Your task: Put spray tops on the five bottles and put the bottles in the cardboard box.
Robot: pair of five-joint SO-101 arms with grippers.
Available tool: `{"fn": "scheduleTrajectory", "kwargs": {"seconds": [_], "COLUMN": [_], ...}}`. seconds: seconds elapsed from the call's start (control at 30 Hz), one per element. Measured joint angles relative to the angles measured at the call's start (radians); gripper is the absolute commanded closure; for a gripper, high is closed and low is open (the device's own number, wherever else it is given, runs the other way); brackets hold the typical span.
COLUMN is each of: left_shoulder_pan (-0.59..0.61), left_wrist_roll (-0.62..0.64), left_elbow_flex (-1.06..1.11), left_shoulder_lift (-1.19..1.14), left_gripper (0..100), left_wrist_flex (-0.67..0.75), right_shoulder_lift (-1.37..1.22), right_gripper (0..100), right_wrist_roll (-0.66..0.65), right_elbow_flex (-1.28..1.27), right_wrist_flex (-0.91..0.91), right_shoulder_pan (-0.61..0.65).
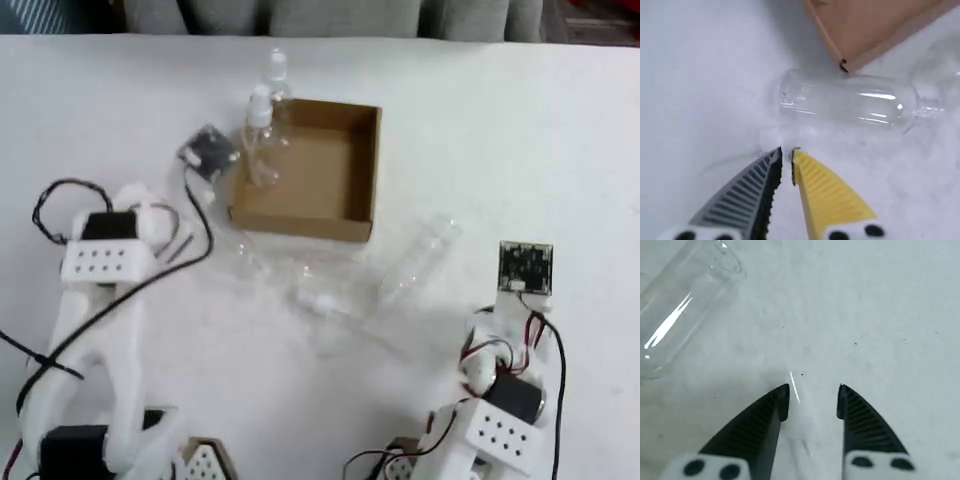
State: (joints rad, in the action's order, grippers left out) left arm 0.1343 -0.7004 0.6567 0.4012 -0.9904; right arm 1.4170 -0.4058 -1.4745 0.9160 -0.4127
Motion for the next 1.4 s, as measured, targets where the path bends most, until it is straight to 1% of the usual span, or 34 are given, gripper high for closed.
{"fn": "scheduleTrajectory", "kwargs": {"seconds": [0.27,0.4,0.63,0.93,1.1,1.27,1.4], "left_shoulder_pan": [0.0,0.0,0.0,-0.063,-0.068,-0.068,-0.068], "left_wrist_roll": [0.126,0.163,0.172,0.172,0.173,0.173,0.175], "left_elbow_flex": [-0.118,-0.238,-0.489,-0.697,-0.825,-0.902,-0.925], "left_shoulder_lift": [0.0,-0.087,-0.377,-0.672,-0.841,-0.953,-0.97], "left_gripper": [94,94,94,94,94,94,94], "left_wrist_flex": [-0.012,-0.037,-0.123,-0.124,-0.126,-0.158,-0.203], "right_shoulder_lift": [0.0,0.0,0.0,0.009,0.009,0.009,0.009], "right_gripper": [90.4,90.4,90.4,90.4,90.4,90.4,90.4], "right_wrist_roll": [0.0,0.0,0.0,-0.003,-0.003,-0.003,-0.003], "right_elbow_flex": [0.0,0.0,0.0,-0.017,-0.017,-0.017,-0.017], "right_wrist_flex": [0.0,0.0,0.0,0.0,0.0,0.0,0.0], "right_shoulder_pan": [0.0,0.0,0.0,0.032,0.032,0.032,0.034]}}
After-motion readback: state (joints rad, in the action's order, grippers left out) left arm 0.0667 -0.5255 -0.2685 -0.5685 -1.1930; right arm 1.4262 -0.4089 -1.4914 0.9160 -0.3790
